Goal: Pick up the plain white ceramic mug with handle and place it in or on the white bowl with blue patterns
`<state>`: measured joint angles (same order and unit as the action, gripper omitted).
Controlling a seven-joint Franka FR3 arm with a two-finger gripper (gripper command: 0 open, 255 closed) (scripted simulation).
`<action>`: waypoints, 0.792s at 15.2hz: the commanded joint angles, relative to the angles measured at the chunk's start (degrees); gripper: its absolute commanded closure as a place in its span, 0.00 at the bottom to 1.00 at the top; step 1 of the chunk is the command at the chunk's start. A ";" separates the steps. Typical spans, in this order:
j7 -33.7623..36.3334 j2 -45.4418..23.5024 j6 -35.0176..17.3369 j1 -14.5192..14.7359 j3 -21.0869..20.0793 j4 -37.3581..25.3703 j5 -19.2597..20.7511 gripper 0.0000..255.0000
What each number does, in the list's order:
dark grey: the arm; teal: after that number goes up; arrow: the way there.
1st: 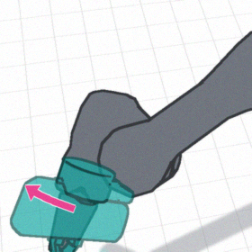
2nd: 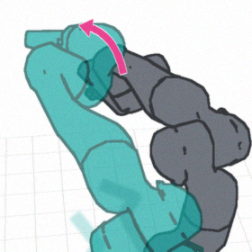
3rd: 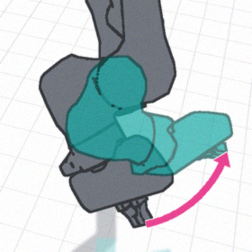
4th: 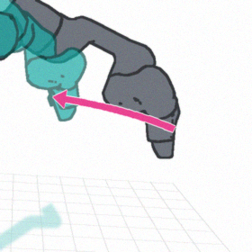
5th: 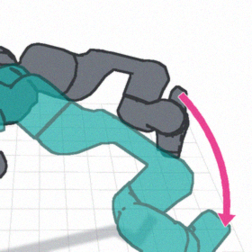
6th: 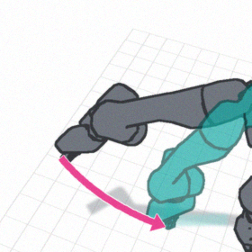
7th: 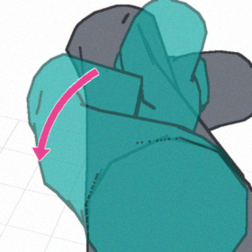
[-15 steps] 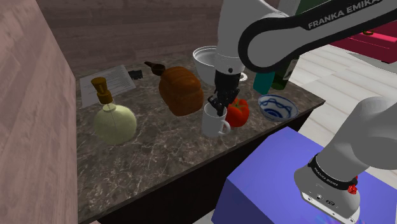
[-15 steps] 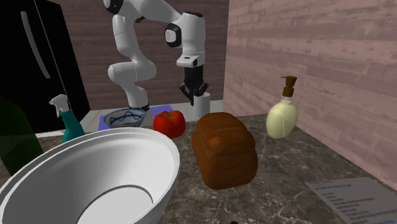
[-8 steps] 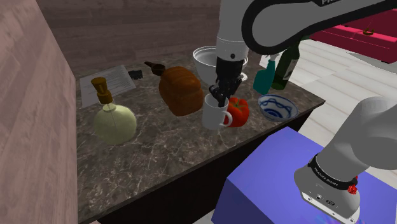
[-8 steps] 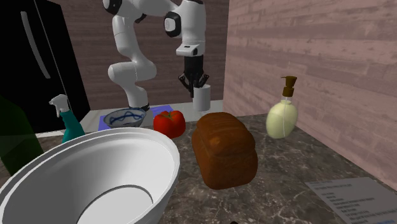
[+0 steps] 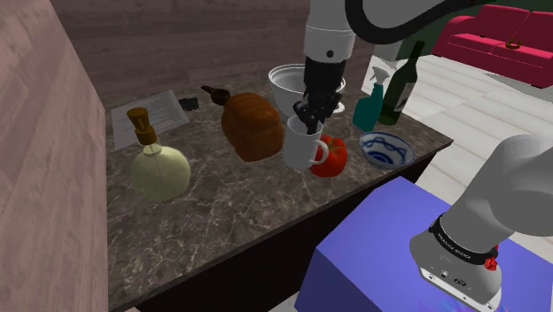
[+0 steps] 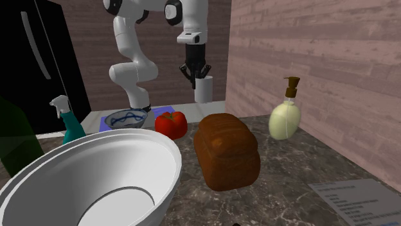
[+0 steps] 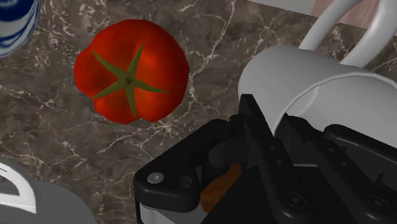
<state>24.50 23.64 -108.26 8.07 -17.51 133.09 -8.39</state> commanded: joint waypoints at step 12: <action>-12.45 15.90 7.37 -3.27 10.87 9.38 3.57 1.00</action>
<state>13.52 38.18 -101.48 5.30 -7.88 141.64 -5.51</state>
